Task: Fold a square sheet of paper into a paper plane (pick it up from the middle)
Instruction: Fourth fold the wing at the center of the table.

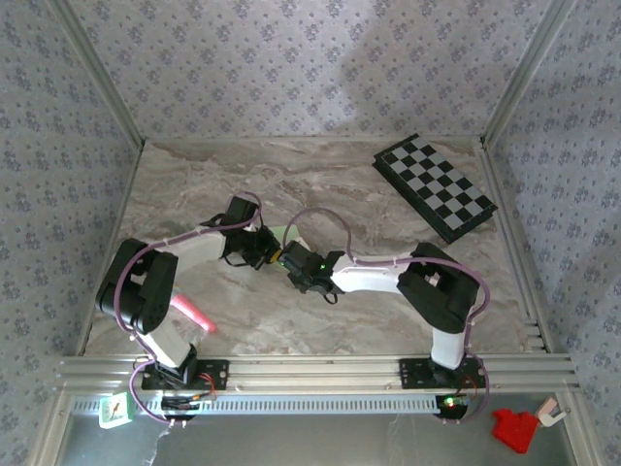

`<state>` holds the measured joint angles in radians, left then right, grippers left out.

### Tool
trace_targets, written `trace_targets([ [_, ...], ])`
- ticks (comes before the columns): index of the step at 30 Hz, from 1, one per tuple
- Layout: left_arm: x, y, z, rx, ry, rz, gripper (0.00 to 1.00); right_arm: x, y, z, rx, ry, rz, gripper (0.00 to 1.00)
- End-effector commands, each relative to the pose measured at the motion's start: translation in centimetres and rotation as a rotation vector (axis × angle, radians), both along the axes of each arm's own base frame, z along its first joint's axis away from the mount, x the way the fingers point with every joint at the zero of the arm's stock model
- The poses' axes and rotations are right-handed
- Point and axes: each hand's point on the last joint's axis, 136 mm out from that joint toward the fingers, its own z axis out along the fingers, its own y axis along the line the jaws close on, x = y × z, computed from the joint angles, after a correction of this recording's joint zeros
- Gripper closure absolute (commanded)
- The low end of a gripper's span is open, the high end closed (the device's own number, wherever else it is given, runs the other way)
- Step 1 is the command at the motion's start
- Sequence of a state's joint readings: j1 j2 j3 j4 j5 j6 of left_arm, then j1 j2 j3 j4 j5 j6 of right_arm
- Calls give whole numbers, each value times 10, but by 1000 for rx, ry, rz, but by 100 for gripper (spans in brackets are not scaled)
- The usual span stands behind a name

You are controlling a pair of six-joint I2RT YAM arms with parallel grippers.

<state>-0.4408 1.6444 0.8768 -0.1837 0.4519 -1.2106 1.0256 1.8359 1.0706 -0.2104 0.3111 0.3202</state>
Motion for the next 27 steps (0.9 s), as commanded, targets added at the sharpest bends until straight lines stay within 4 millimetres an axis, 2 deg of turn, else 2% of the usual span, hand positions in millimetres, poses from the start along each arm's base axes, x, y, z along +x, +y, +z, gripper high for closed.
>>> trace_targets([
  [1, 0, -2, 11, -15, -5, 2, 90, 5, -2, 1, -28, -10, -11, 77],
  [6, 1, -1, 12, -16, -8, 4, 89, 5, -3, 0, -32, -8, -9, 82],
  [11, 8, 7, 19, -14, -29, 20, 82, 3, -3, -1, -27, 9, 5, 87],
  [17, 17, 34, 32, 6, -74, 79, 70, 2, 0, -1, 25, 45, 18, 91],
  [21, 16, 50, 36, 24, -112, 104, 65, 1, 3, 1, 94, 91, 33, 93],
  [27, 9, 46, 33, 2, -151, 57, 66, 0, 7, 7, 221, 186, 95, 94],
])
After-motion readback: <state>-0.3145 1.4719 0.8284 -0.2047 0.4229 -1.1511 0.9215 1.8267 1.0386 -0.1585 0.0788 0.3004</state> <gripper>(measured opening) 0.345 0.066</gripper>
